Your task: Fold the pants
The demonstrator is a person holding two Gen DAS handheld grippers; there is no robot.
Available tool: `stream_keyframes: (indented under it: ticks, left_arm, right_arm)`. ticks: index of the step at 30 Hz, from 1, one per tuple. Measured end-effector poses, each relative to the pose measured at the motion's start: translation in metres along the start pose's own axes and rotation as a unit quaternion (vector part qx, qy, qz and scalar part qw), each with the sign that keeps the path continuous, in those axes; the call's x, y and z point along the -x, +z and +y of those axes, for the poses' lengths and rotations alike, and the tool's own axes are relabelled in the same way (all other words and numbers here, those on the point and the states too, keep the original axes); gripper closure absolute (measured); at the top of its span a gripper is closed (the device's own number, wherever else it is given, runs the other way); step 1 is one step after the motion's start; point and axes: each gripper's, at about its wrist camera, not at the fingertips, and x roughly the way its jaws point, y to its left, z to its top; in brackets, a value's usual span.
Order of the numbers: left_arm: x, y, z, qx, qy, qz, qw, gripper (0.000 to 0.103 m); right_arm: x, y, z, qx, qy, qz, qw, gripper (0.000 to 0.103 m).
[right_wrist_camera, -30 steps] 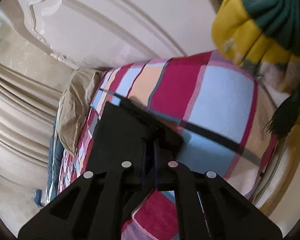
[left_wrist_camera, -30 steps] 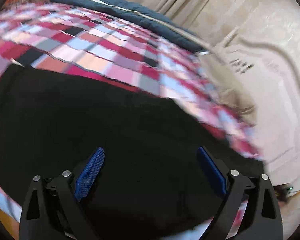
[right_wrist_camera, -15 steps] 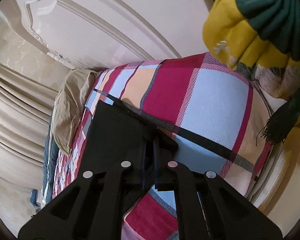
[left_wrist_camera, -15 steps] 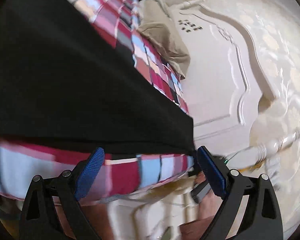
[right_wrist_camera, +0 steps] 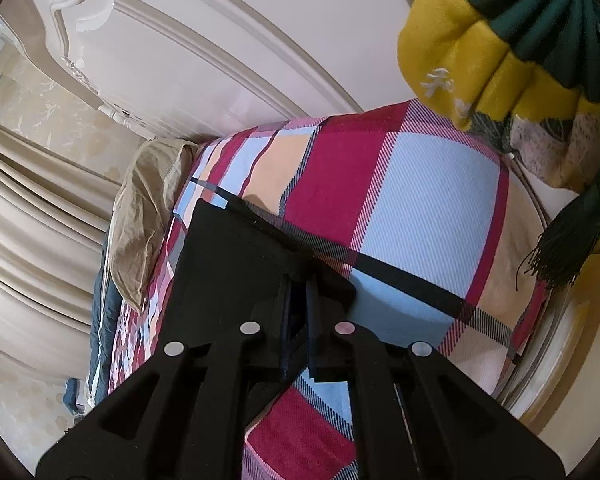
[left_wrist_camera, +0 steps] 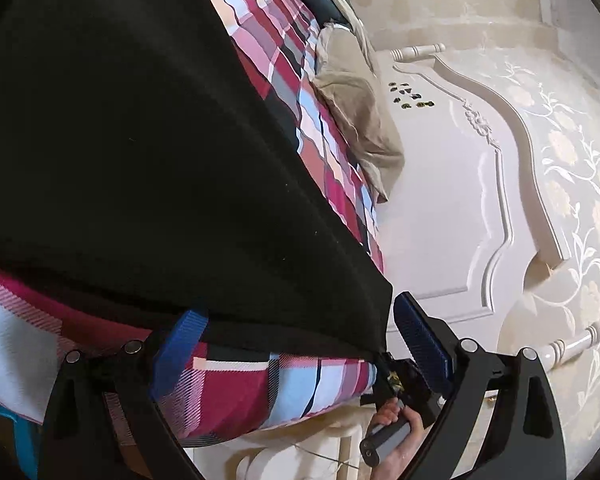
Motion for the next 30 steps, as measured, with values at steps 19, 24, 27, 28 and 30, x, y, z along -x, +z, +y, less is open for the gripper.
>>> stream_keyframes:
  ticks: [19,24,27,28,30]
  left_arm:
    - [-0.001,-0.005,0.008,0.015,0.095,-0.024,0.995,0.092]
    - [0.008,-0.011,-0.013,-0.041,0.102,-0.032,0.9935,0.092]
    - [0.004,-0.017,-0.004,-0.043,0.117,-0.01,0.9922,0.092]
    - [0.001,-0.018,0.001,-0.045,0.123,-0.005,0.9914,0.092]
    - [-0.001,-0.018,0.005,-0.05,0.119,-0.005,0.9917,0.092]
  right_arm:
    - [0.006,0.0,-0.001,-0.003,0.013,0.002,1.0,0.097]
    - [0.012,0.0,0.001,-0.004,0.019,-0.004,1.0,0.098]
    - [0.013,-0.002,-0.002,-0.006,0.019,-0.007,1.0,0.098]
    - [0.013,-0.003,-0.003,-0.006,0.019,-0.008,1.0,0.098]
    - [0.013,-0.004,-0.005,-0.01,0.02,-0.01,1.0,0.098]
